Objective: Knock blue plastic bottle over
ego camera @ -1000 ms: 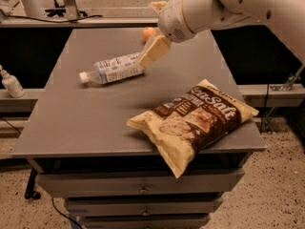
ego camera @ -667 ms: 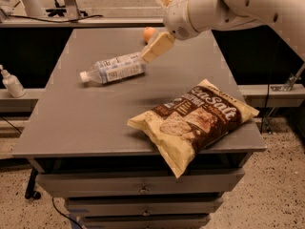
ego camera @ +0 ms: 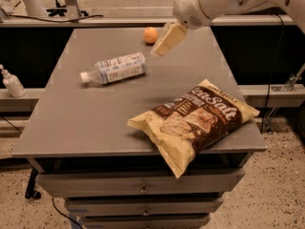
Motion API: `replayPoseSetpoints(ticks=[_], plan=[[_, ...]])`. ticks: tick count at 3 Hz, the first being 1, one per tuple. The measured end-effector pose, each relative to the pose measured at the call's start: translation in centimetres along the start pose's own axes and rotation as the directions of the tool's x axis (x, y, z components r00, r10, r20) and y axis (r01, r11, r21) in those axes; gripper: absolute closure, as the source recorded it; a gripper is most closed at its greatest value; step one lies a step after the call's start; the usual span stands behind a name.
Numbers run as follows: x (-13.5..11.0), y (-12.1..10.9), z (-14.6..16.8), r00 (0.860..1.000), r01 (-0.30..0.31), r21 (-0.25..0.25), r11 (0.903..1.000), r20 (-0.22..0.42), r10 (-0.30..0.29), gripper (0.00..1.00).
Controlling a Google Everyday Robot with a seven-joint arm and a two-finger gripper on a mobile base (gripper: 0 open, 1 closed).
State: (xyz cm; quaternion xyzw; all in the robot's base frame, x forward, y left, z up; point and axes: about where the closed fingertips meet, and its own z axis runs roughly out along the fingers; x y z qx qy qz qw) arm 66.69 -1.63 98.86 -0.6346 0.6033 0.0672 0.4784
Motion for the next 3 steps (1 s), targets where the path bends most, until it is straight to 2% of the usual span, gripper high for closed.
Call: replayPoseSetpoints(ticks=[1,2,3], plan=[[2.8,-3.0,-5.2,0.987,0.078,0.057,0.9953,-0.144,-0.069,0.0],[5.6,-5.0,-10.7,0.959,0.124,0.122,0.9847,-0.27,-0.088,0.0],[6.0,-5.2,-11.1,0.954,0.13,0.126,0.9835,-0.286,-0.09,0.0]])
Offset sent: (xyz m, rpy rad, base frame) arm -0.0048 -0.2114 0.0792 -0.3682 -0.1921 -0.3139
